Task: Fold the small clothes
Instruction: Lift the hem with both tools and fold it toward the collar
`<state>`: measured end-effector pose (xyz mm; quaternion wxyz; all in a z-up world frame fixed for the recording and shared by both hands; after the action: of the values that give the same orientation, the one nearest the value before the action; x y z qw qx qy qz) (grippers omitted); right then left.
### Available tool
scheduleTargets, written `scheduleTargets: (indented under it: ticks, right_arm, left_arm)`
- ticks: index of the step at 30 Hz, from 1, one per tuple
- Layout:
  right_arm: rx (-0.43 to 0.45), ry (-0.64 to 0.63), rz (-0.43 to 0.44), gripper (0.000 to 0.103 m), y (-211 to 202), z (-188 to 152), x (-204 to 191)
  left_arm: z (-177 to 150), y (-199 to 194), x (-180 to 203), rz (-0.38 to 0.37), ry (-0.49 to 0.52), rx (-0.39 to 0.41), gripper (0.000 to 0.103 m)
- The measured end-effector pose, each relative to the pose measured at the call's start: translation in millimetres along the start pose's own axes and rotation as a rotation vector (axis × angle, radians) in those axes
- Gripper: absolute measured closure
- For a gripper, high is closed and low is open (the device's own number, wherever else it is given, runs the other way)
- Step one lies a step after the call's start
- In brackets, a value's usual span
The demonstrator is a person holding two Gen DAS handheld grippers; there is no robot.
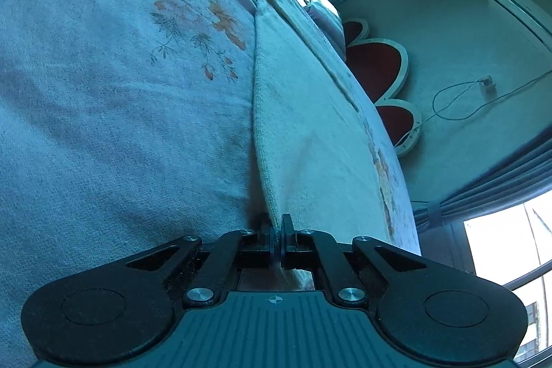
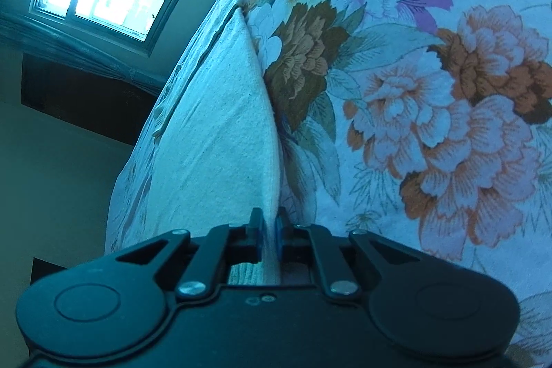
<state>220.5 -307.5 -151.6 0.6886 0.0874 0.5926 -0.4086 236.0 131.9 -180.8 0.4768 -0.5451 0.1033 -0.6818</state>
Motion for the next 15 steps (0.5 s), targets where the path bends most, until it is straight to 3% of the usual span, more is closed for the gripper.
scheduleTargets:
  ticks: [2, 4, 7, 15]
  right_arm:
    - [-0.001, -0.003, 0.003, 0.092, 2, 2, -1]
    - [-0.015, -0.033, -0.013, 0.098, 6, 4, -3]
    - [-0.023, -0.085, -0.002, 0.098, 8, 8, -15]
    - [0.05, -0.23, 0.072, 0.099, 1, 55, -84]
  left_arm:
    - [3, 1, 4, 0.012, 0.015, 0.007, 0.101]
    - [5, -1, 7, 0.019, 0.032, 0.023, 0.101]
    - [17, -12, 14, -0.011, 0.007, 0.071, 0.101]
    - [91, -37, 63, -0.114, 0.024, 0.205, 0.101]
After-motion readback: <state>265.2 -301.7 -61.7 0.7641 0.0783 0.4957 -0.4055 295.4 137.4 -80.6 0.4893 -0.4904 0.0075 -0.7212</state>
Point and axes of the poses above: each gripper's, at about its wrist camera, not at the fingertips, and y roughly the way its jaws point, x to its right, z to its top, the point moved 10 cm from there along y, roughly the way its jaws point, and after that the axes turned 13 degrees about z, right-handed, at the moved point
